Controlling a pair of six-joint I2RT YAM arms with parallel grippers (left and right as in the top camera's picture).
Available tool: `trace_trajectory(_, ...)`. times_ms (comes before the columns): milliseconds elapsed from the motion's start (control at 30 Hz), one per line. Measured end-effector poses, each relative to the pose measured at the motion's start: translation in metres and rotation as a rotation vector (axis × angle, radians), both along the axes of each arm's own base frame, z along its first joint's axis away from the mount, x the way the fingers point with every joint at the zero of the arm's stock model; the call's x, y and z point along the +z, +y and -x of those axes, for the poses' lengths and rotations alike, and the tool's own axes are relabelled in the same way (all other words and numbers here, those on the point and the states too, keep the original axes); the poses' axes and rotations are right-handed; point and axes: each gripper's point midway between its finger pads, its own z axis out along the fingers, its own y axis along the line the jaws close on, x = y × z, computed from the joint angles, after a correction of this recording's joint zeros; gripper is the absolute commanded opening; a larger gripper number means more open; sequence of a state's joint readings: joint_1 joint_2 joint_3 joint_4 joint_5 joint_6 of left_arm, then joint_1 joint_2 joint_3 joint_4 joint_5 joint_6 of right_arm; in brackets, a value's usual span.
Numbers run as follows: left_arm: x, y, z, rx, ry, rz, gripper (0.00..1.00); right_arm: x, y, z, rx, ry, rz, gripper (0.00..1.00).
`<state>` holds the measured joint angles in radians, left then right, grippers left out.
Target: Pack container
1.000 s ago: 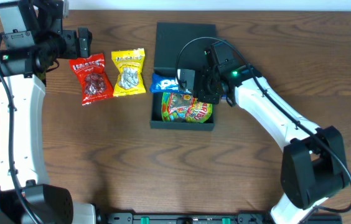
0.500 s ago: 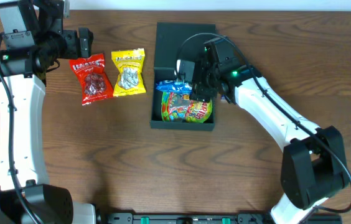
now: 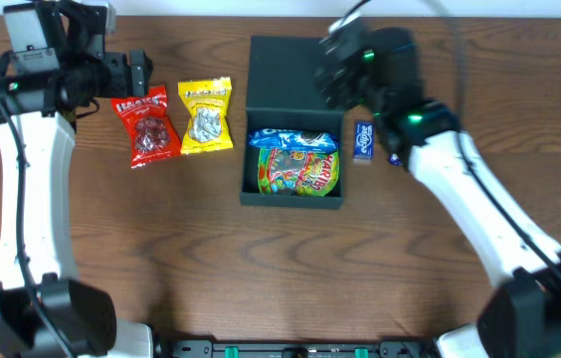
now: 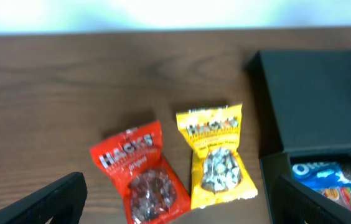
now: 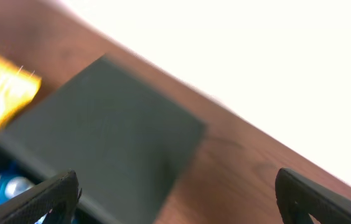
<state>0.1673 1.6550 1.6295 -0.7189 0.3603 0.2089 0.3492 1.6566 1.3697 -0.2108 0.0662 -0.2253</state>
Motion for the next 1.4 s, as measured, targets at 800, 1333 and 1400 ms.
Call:
trace_trajectory(800, -0.159, 0.008, -0.001, 0.107, 0.445, -0.039, 0.95, -0.025, -0.069, 0.023, -0.221, 0.233, -0.145, 0.99)
trace_trajectory(1333, -0.224, 0.012, 0.009, 0.138, 0.608, -0.046, 0.41, -0.030, -0.070, 0.027, -0.225, 0.259, -0.138, 0.99)
trace_trajectory(1400, -0.224, 0.014, 0.008, 0.143, 0.606, -0.056, 0.26, -0.030, -0.070, 0.028, -0.225, 0.262, -0.137, 0.99)
